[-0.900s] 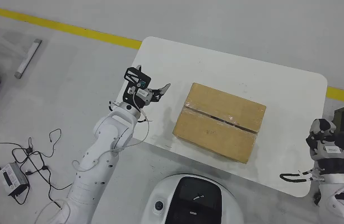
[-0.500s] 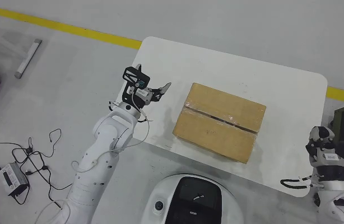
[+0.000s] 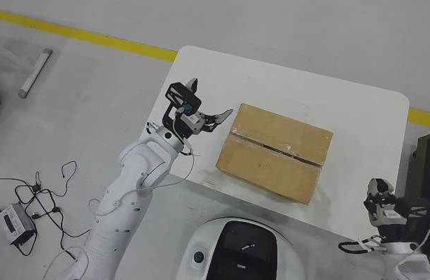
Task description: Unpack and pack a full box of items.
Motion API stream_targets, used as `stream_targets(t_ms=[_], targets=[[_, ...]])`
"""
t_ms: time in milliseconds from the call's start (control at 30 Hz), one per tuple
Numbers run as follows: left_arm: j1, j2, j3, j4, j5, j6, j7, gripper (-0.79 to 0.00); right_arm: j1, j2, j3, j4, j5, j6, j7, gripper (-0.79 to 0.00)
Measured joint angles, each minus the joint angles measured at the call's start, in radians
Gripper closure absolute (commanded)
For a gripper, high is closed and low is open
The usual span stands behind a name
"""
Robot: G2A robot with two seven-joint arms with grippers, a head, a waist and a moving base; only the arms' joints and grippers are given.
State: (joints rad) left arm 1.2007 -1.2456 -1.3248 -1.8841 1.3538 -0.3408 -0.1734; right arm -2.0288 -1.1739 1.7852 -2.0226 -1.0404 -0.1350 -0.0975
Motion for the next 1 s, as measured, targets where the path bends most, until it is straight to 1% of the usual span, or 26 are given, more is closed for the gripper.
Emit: stream_targets(t_ms=[167,333,433,833,1000], targets=[[-0.004,0.002,0.007,-0.030,-0.031,-0.060,-0.013,-0.785,0.090,-0.007,-0.100,0.085,-0.049,0.021,0.004,0.000],[-0.004,0.002,0.007,-0.030,-0.031,-0.058,-0.013,-0.785,0.171,-0.014,-0.184,0.160,-0.056,0.019,0.016,0.000],[-0.004,0.002,0.007,-0.030,-0.031,-0.058,-0.013,-0.785,0.209,-0.016,-0.220,0.194,-0.089,0.005,0.023,0.000],[-0.004,0.002,0.007,-0.030,-0.031,-0.058,-0.013,-0.785,0.328,-0.027,-0.323,0.286,-0.116,-0.027,0.037,0.000],[-0.003,0.002,0.008,-0.031,-0.033,-0.058,-0.011,-0.785,0.353,-0.031,-0.347,0.298,-0.114,-0.035,0.039,0.000]])
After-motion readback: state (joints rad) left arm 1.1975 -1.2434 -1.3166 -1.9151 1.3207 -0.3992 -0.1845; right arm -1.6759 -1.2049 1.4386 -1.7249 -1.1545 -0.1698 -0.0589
